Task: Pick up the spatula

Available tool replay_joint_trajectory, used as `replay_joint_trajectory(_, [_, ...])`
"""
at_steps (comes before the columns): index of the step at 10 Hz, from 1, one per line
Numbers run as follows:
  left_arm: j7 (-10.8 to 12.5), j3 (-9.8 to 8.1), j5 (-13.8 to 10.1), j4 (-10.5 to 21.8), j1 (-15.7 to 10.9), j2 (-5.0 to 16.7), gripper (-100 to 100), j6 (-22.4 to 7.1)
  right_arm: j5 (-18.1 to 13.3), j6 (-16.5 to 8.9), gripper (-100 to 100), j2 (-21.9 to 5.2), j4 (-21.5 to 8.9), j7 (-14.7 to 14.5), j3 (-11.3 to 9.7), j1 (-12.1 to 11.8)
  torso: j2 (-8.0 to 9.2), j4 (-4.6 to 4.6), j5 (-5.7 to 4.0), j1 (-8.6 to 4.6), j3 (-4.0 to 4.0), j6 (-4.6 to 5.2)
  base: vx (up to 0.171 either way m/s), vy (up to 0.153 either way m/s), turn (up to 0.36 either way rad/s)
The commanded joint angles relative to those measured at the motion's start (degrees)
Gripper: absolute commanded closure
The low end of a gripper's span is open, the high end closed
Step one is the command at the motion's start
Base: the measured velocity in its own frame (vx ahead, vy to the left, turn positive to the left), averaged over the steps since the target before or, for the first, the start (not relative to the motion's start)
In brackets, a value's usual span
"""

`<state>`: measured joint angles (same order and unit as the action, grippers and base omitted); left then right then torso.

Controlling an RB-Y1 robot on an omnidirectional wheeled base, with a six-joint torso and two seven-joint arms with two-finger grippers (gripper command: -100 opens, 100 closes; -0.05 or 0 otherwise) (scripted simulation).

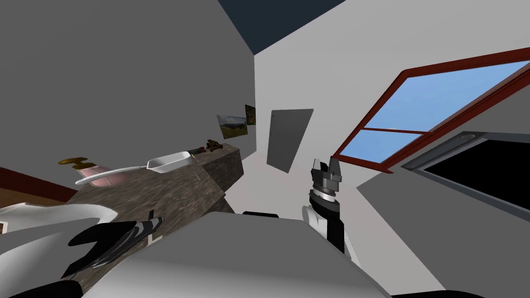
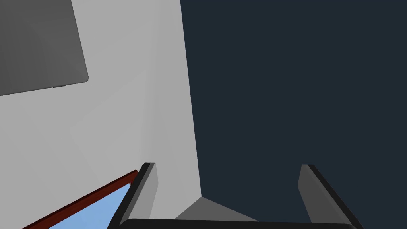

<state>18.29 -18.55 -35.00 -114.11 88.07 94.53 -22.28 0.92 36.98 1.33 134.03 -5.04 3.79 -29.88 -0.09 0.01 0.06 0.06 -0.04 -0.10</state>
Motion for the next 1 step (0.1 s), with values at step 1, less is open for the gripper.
replay_joint_trajectory(1, [0.0,0.0,0.0,0.0,0.0,0.0,0,0.0,0.0,0.0,0,0.0,0.0,0.0,0.0,0.0,0.0,0.0,0.0,0.0,0.0,0.0,0.0,0.0,0.0])
